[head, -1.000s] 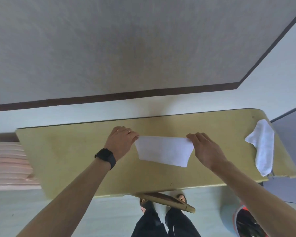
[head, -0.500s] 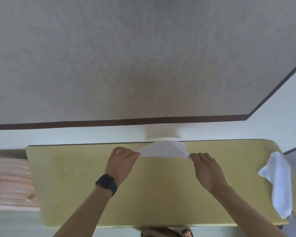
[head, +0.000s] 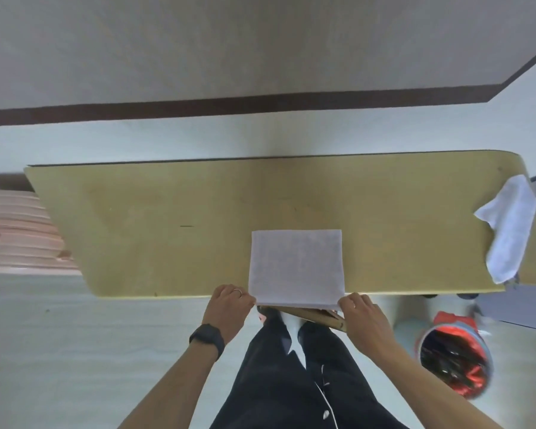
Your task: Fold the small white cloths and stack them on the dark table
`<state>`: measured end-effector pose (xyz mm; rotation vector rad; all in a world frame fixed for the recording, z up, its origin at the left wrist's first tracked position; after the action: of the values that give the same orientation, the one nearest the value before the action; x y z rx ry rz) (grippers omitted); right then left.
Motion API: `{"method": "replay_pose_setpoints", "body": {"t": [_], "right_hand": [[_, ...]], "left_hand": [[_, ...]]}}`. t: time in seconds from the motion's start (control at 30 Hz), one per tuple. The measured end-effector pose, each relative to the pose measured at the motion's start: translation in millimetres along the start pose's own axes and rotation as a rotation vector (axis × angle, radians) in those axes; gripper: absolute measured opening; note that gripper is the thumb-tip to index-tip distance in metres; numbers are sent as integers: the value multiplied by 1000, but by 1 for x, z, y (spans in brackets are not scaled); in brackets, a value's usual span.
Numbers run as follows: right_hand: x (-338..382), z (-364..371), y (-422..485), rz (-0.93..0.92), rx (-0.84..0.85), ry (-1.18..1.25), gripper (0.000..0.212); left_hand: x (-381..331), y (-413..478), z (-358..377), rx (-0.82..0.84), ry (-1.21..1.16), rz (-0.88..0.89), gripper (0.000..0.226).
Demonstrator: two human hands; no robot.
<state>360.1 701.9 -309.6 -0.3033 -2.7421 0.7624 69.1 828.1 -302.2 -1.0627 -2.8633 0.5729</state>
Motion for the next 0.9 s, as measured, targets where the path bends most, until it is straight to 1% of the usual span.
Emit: {"method": "replay_pose_setpoints", "body": {"t": [0.07, 0.1, 0.13, 0.17, 0.23, 0.27, 0.37, 0.43, 0.5, 0.6, 0.73, 0.9], "right_hand": [[1, 0, 0, -4, 4, 29, 37], [1, -3, 4, 5, -1, 62, 34], [1, -8, 10, 24, -9, 119, 30], [0, -13, 19, 46, -31, 195, 27], [-2, -27, 38, 112, -94, 383, 24], [-2, -34, 49, 142, -136, 475, 23], [0, -56, 84, 217, -279, 696, 18], [1, -63, 106, 286, -330, 800, 16], [0, -61, 124, 332, -352, 870, 18], [-2, -50, 144, 354, -358, 890, 18], [-4, -43, 154, 367, -376, 870, 17], [-4, -38, 159, 367, -418, 840, 16]], "left_hand": [[0, 0, -2, 31, -17, -22, 36], [1, 4, -4, 27, -37, -39, 31], [2, 9, -10, 18, -88, -61, 21], [3, 17, -14, 32, -174, -103, 14], [8, 35, -21, 74, -344, -193, 26], [12, 45, -25, 82, -432, -240, 27], [25, 76, -31, 5, -697, -408, 16], [33, 95, -31, -42, -848, -522, 7], [39, 111, -28, -59, -937, -603, 6], [44, 126, -14, -45, -951, -651, 12], [46, 132, 2, -32, -906, -656, 20], [46, 138, 9, -77, -846, -661, 17]]}}
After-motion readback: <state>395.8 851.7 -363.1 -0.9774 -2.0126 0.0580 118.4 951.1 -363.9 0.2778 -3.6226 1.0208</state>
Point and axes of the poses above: each hand's wrist, its own y-axis towards the middle knuckle, its own z-axis out of the palm, x = y × z, the point moved 1 cm from there along y, towards the middle knuckle, and after that the axes turned 6 degrees about y, right-handed, at the moved point
